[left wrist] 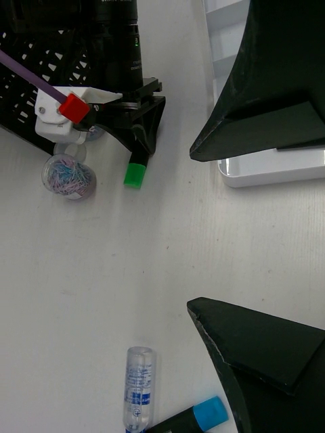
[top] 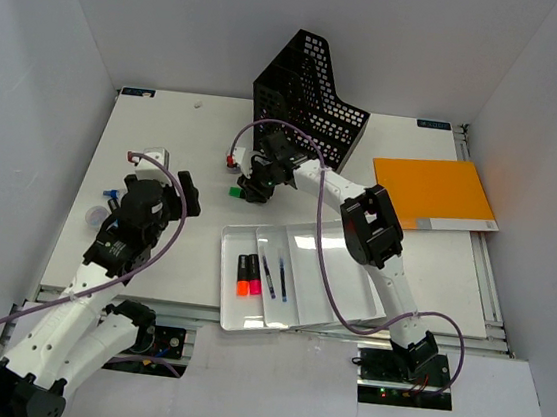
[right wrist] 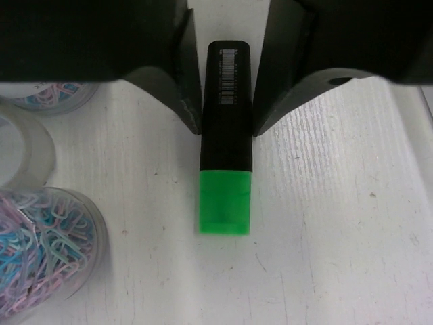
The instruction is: Organize the desk
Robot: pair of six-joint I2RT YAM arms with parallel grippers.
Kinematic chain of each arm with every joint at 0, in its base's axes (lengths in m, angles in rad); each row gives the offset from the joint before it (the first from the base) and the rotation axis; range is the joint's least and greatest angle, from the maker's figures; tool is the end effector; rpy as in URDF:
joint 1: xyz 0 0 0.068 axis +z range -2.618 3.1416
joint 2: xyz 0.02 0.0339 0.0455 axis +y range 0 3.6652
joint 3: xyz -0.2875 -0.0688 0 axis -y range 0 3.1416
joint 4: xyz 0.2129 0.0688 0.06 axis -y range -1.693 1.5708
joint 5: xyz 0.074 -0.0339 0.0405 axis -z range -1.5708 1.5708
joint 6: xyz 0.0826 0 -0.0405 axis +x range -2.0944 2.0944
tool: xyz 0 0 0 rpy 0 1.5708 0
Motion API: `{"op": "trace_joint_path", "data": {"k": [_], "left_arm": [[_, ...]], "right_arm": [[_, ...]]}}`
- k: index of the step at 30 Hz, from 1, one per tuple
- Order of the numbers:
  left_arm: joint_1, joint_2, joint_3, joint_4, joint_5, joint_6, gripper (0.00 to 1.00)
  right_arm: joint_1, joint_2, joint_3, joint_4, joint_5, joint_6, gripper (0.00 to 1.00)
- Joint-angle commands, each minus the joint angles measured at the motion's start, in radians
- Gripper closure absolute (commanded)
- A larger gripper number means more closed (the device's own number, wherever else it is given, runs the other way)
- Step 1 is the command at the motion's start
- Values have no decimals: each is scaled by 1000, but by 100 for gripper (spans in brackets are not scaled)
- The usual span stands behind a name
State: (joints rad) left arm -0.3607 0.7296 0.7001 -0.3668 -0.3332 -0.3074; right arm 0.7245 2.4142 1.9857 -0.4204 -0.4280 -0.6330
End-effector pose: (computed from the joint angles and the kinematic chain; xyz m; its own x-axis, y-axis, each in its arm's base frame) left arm 0.1597 -0.0314 0.3001 -0.3597 -0.1699 -0.9175 -0.0605 0.9855 -0.1588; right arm 0.3905 0.3914 0.1588 0.0251 -0.6966 -0.7171 -0.9842 0.1085 -0.1397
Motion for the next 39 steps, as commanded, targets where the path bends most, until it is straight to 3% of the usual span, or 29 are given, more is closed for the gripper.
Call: {"op": "trace_joint_path", "data": {"k": [1, 3, 11, 14, 17, 22, 26, 39], "left_arm": [[8, -4, -6, 23, -14, 6, 7], [8, 18, -2, 15, -23, 2, 7], [8, 1, 1, -12, -61, -18, 7], [8, -43, -1, -39, -61, -50, 7], [8, -83, -6, -74, -24, -118, 7], [9, -120, -18, -158, 46, -260, 7], [9, -117, 2, -220, 93, -335, 7], [9, -63, 12, -314, 85, -443, 6]], "right_arm": [[3, -6, -19, 11, -30, -17, 75], [3, -35, -46, 9, -53, -27, 90], [0, -294, -221, -50, -193, -123, 92], [1, -438, -340, -149, -304, -331, 92], [12, -566, -479, -301, -346, -751, 92], [85, -697, -632, -392, -236, -1075, 92], [197, -709, -682, -390, -121, -1214, 92], [419, -629, -678, -277, 69, -1296, 89]]}}
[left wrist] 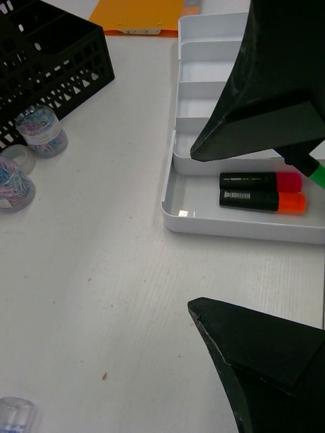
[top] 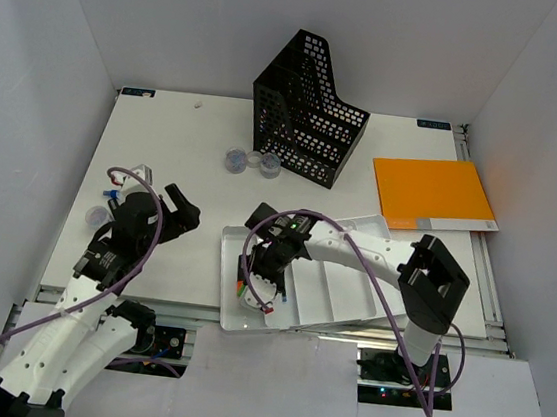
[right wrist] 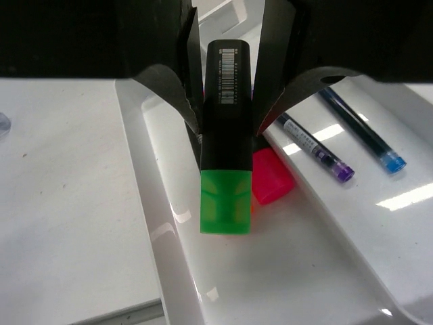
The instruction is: Organize the desk
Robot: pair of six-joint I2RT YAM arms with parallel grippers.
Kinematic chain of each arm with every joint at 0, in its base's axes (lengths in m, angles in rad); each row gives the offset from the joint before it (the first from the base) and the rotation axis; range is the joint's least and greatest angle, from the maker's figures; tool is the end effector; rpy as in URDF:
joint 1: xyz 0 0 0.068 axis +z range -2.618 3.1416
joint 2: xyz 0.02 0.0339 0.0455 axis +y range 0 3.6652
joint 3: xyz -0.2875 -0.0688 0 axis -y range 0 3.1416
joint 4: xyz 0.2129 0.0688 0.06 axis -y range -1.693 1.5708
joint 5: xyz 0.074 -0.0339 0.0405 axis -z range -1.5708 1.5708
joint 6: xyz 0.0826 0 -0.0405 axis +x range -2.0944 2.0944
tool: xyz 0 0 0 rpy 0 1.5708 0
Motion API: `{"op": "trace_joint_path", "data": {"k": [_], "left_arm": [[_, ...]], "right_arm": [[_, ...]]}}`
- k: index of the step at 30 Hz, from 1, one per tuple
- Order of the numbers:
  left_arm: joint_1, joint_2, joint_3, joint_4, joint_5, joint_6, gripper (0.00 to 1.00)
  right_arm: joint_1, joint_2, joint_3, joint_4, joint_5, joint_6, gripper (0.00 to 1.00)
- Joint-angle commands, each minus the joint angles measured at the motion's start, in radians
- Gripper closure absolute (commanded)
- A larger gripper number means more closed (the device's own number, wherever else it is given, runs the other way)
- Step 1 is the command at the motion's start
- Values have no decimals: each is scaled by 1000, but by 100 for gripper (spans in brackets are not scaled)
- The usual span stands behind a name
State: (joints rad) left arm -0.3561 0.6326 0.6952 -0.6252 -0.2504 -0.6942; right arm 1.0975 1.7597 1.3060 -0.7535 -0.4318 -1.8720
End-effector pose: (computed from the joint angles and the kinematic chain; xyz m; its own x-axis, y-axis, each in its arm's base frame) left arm 0.1263 -0.0251 0.2745 -0.4746 -0.4848 -0.7347 -0.2112 0.8730 -0.4396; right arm 0.1263 0.3225 0.2172 0.9632 -0.0220 -0.2680 -0.1469 -0.8779 -0.4557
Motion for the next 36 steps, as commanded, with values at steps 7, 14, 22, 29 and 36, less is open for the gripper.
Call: {"op": "trace_joint_path", "data": {"k": [7, 14, 22, 29, 36], "left_arm": [[26, 98, 25, -49, 7, -82, 5], [215, 247, 83, 19, 198, 35, 6], [522, 467, 164, -23, 267, 135, 20], [626, 610, 217, -47, 53, 150, 25], [654, 763, 291, -9, 14, 220, 22]], "right_arm": [[106, 53, -9, 139, 126, -30, 52], [74, -21, 1, 172, 112, 110, 21], [-180, -186, -28, 156, -124, 437, 25], [-459, -288, -179, 192, -396, 629, 26], [-622, -376, -289, 226, -488, 701, 26]]}}
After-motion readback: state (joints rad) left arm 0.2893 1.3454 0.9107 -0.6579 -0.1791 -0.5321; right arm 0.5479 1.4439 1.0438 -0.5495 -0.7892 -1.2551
